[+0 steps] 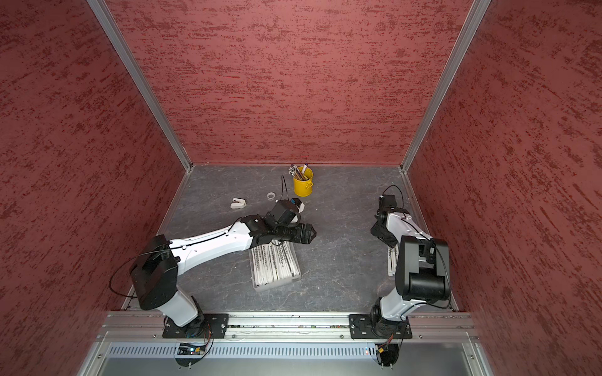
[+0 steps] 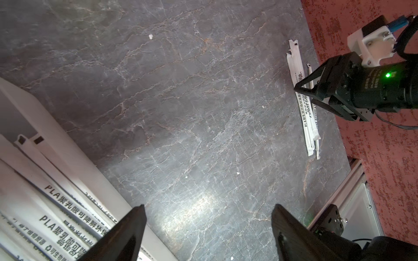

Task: Put the straws into the storage box
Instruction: Pick up the straw from the center of the board.

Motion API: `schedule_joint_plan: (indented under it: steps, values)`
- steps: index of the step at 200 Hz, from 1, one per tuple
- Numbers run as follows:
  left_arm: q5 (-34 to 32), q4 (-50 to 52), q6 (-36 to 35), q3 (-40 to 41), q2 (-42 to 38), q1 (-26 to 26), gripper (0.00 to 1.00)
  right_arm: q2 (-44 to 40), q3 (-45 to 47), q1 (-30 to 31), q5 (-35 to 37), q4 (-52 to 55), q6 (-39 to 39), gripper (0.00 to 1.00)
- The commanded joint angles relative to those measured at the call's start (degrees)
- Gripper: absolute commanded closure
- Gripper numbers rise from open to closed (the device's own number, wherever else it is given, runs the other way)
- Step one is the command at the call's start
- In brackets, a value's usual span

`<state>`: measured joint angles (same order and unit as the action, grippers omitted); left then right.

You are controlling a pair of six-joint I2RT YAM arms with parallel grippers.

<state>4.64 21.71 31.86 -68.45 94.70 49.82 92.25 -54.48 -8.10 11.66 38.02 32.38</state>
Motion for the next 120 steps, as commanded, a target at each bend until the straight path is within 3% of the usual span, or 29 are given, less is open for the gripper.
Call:
schedule_joint_plan:
  steps: [1,55,120]
  values:
    - [0.88,-1.57,-1.13,1.21,-1.15,-1.00,0.11,1.61,-0.54,-1.22,-0.02,-3.18,-1.66,0.42]
    - [1.18,-1.78,-0.90,1.74,-1.22,-1.09,0.10,5.53,-1.42,-3.11,-3.31,-3.61,-3.46,0.43]
    - [0.36,-1.29,-1.27,2.26,-2.46,-1.32,0.10,4.66,1.20,-0.75,-8.51,-3.17,-3.20,0.61]
